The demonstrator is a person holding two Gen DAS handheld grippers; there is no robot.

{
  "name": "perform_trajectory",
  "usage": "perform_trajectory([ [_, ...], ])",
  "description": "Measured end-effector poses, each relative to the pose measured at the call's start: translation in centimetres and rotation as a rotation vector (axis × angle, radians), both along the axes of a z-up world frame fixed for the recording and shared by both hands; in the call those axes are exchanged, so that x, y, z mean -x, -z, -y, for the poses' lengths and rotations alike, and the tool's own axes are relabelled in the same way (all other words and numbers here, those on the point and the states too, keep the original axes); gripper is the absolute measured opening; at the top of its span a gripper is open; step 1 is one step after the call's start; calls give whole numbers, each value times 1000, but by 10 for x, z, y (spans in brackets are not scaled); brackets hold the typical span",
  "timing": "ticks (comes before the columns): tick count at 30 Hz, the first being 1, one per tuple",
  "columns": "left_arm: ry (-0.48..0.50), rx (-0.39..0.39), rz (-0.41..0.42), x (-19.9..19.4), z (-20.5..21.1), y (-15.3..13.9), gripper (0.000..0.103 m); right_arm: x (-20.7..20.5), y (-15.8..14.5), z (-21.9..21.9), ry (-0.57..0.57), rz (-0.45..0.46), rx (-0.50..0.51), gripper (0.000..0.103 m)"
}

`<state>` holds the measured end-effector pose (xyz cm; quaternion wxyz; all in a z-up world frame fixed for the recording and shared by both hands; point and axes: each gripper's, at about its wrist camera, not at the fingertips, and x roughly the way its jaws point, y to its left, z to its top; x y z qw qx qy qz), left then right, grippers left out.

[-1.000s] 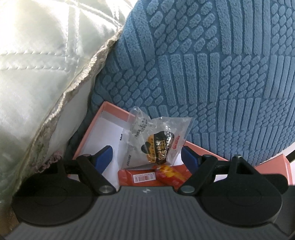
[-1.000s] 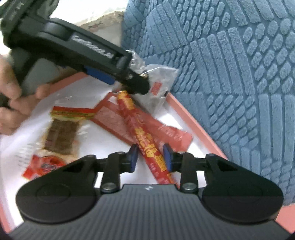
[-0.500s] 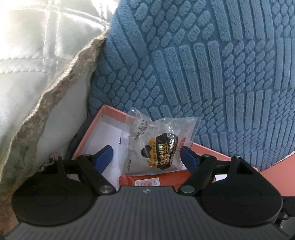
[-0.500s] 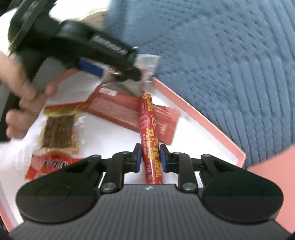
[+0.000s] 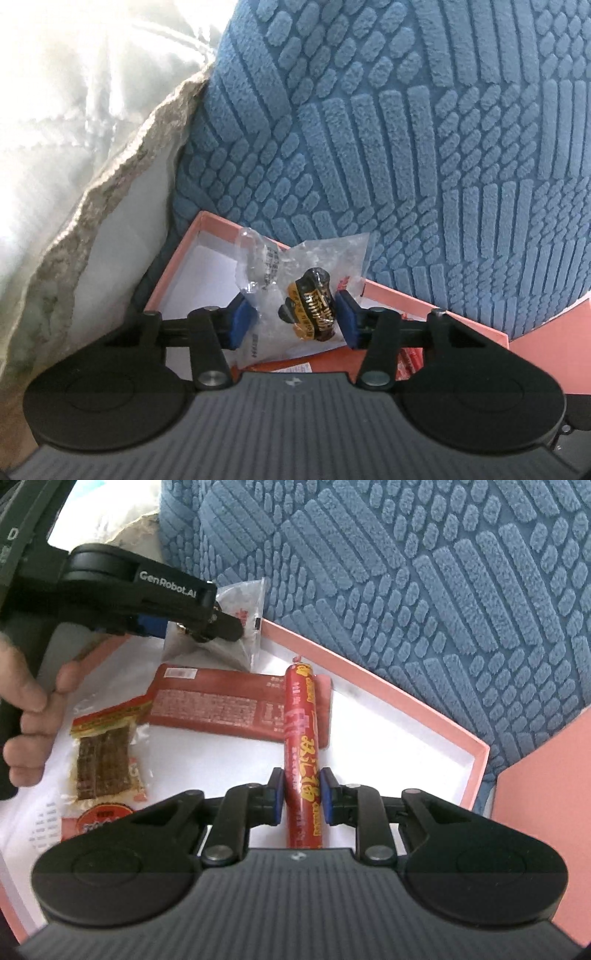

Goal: Organize snacks
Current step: 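Lift red sausage with right gripper while left gripper lifts clear packet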

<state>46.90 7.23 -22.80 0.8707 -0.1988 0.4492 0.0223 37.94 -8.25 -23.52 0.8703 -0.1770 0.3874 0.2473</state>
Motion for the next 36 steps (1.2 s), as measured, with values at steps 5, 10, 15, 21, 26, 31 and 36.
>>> perform_trajectory([
  [5, 10, 1, -3, 8, 10, -12, 52, 10, -19, 11, 34, 3, -26, 24],
  [10, 3, 12, 23, 27, 13, -28, 52, 17, -26, 21, 69, 3, -45, 24],
  [15, -2, 28, 14, 54, 12, -36, 52, 32, -26, 27, 103, 1, -63, 24],
  [21, -3, 65, -9, 86, 2, -29, 52, 51, -28, 34, 149, -2, -95, 24],
  [26, 19, 60, -7, 109, -1, -38, 52, 74, -27, 40, 186, 2, -117, 24],
  [31, 37, 56, -14, 126, 7, -38, 52, 93, -25, 47, 213, -17, -138, 24],
  [36, 51, 55, -26, 137, 12, -33, 52, 107, -25, 54, 234, -20, -152, 24],
])
